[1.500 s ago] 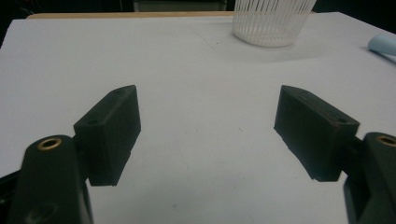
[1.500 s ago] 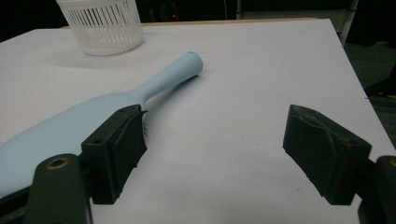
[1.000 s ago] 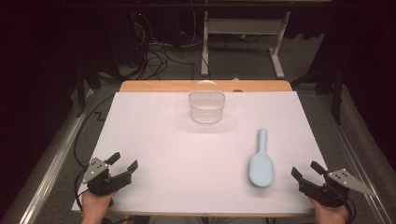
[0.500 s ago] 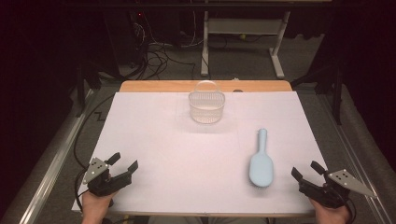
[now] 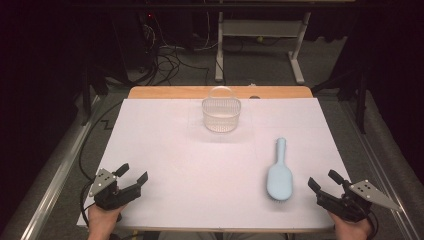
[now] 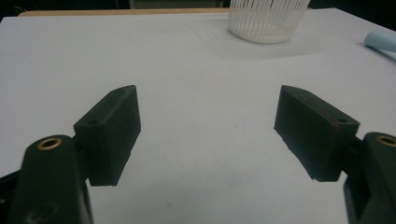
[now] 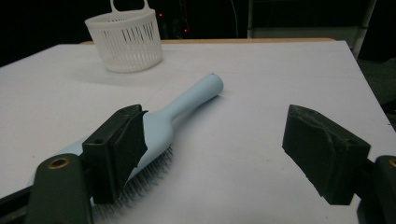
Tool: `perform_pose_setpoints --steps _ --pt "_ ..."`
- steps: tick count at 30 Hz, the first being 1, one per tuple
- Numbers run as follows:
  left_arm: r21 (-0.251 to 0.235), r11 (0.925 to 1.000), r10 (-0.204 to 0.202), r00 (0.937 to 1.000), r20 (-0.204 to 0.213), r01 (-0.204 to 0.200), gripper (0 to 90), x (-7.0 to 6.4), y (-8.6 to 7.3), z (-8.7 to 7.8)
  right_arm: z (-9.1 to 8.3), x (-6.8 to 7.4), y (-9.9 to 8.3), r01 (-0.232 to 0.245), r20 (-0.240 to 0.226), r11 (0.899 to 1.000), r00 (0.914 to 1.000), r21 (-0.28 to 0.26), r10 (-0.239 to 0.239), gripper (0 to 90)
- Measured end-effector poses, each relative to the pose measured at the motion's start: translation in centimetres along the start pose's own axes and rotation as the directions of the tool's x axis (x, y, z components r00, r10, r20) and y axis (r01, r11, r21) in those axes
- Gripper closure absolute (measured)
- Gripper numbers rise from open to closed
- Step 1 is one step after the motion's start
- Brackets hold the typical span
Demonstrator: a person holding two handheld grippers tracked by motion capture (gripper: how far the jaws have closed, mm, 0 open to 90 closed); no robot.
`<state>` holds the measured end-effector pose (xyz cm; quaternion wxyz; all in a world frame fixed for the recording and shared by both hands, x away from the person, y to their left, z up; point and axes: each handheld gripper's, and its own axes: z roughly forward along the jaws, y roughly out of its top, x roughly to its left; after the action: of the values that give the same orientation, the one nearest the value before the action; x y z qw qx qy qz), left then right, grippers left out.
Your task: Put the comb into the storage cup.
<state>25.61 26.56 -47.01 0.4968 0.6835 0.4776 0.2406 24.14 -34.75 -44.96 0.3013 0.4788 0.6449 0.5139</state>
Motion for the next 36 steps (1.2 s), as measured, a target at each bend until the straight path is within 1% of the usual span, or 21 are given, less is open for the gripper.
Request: perform_pose_setpoints --steps 6,14,16,19,22,27,28,29,32,36 --pt "-0.001 1.0000 -0.002 1.0000 0.000 0.002 22.1 0.0 0.0 0.0 0.3 0.3 0.5 -0.004 -0.012 1.000 0.9999 -0.013 0.004 21.7" --pt "-0.001 1.0000 -0.007 1.0000 0.003 0.007 22.1 0.0 0.0 0.0 1.0 0.7 1.1 0.020 -0.029 1.000 0.9994 -0.018 -0.020 21.9" --pt "-0.003 1.0000 -0.006 1.0000 0.001 0.006 22.1 0.0 0.0 0.0 1.2 0.8 1.3 0.019 -0.036 1.000 0.9992 -0.020 -0.020 21.9" --pt "-0.004 1.0000 -0.005 1.0000 0.000 0.005 22.1 0.0 0.0 0.0 1.5 1.0 1.6 0.029 -0.045 0.999 0.9986 -0.027 -0.030 21.9" --pt "-0.006 1.0000 -0.003 1.0000 0.002 0.003 22.1 0.0 0.0 0.0 1.8 1.2 1.8 0.040 -0.053 0.999 0.9978 -0.022 -0.041 21.9" --pt "-0.005 1.0000 -0.002 1.0000 0.005 0.002 22.1 0.0 0.0 0.0 2.6 1.8 2.2 0.059 -0.067 0.998 0.9959 -0.022 -0.061 22.0" --pt "-0.006 1.0000 -0.002 1.0000 0.005 0.002 22.1 0.0 0.0 0.0 3.1 2.1 2.4 0.077 -0.072 0.997 0.9944 -0.020 -0.078 22.2" --pt "-0.006 1.0000 -0.003 1.0000 0.004 0.003 22.1 0.0 0.0 0.0 3.1 2.1 2.4 0.077 -0.072 0.997 0.9944 -0.020 -0.078 22.2" --pt "-0.007 1.0000 -0.006 1.0000 0.004 0.006 22.1 0.0 0.0 0.0 3.8 2.6 2.8 0.077 -0.098 0.997 0.9921 -0.016 -0.079 23.4" --pt "-0.008 1.0000 -0.004 1.0000 0.006 0.004 22.1 0.0 0.0 0.0 4.8 3.2 3.2 0.097 -0.116 0.995 0.9885 -0.011 -0.098 23.4"
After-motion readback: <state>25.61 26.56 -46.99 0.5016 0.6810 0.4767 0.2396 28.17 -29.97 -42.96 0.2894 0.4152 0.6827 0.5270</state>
